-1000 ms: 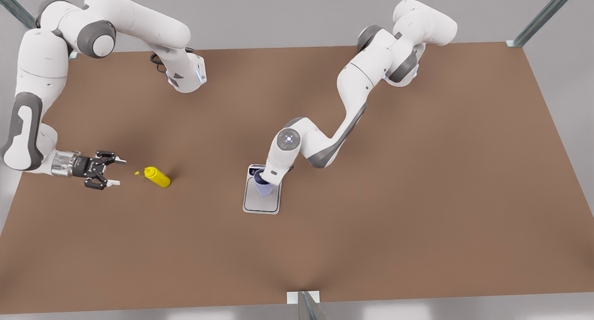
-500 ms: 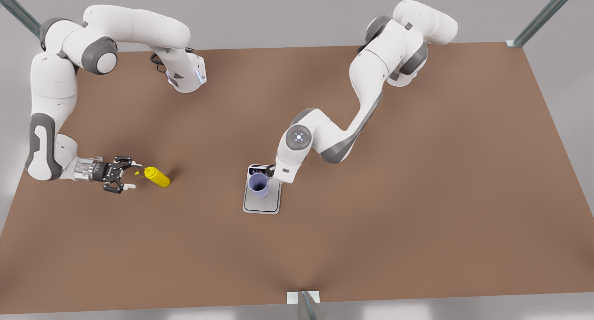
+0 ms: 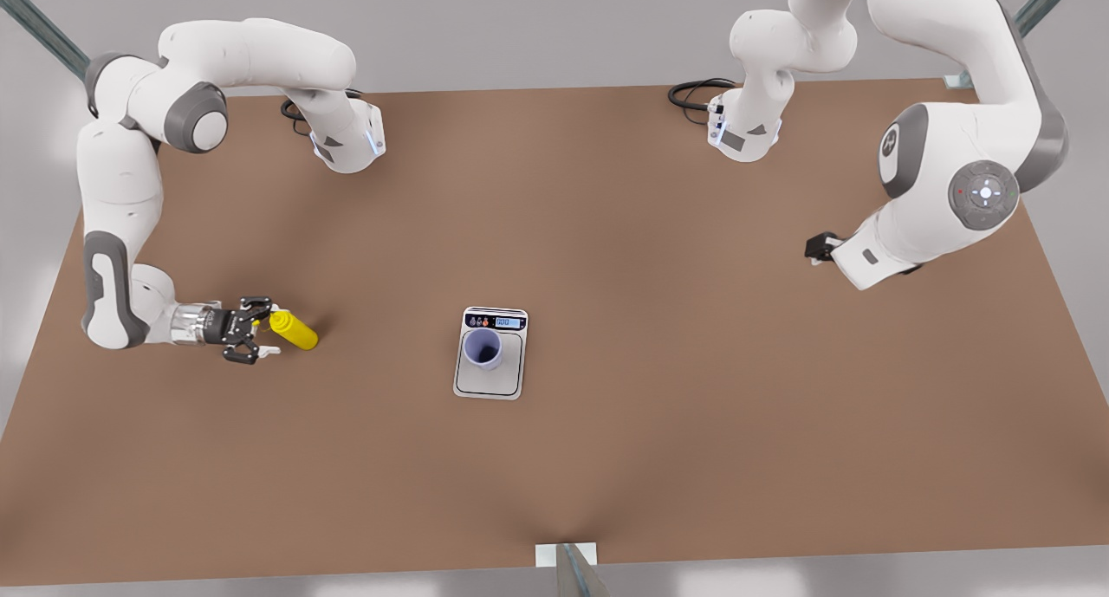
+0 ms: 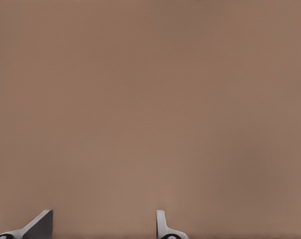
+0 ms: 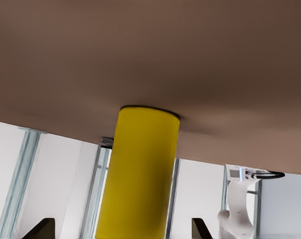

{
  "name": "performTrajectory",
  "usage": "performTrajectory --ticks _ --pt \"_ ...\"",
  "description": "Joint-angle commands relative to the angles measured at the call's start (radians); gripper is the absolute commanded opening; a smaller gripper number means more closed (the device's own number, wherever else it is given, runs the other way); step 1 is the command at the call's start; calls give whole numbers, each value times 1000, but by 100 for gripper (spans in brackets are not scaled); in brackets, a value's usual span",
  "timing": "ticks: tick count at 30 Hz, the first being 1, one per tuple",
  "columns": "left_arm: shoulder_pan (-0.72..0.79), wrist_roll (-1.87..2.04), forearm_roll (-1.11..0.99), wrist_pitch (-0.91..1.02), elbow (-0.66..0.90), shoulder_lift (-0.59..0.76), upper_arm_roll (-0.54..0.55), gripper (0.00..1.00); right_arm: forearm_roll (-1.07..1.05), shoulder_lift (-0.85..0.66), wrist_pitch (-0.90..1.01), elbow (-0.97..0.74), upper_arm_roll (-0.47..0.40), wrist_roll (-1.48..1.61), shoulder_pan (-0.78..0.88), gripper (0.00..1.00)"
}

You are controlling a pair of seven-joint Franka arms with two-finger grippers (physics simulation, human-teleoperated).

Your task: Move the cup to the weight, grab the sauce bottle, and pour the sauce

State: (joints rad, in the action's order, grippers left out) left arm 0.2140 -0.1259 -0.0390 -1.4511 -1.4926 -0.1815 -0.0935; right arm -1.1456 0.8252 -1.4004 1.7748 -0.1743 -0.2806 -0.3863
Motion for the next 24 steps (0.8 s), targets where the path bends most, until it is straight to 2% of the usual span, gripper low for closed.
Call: performTrajectory --ticks 1,5,13,19,21,24 --pt "-1 -1 -4 0 0 -7 0 100 0 0 0 0 1 0 0 100" --pt "-1 -6 -5 0 0 -7 0 100 0 20 -8 0 19 -2 1 100" --pt "-1 -3 -5 2 2 -7 0 100 0 29 -17 -2 53 -2 3 64" --pt "-1 2 -5 9 0 -6 0 100 1 32 -17 -5 67 0 1 45" --pt "-1 2 -4 20 0 -4 0 100 1 31 -15 -5 67 1 1 34" --pt "-1 0 -4 21 2 -4 0 100 3 28 -12 -14 68 3 1 29"
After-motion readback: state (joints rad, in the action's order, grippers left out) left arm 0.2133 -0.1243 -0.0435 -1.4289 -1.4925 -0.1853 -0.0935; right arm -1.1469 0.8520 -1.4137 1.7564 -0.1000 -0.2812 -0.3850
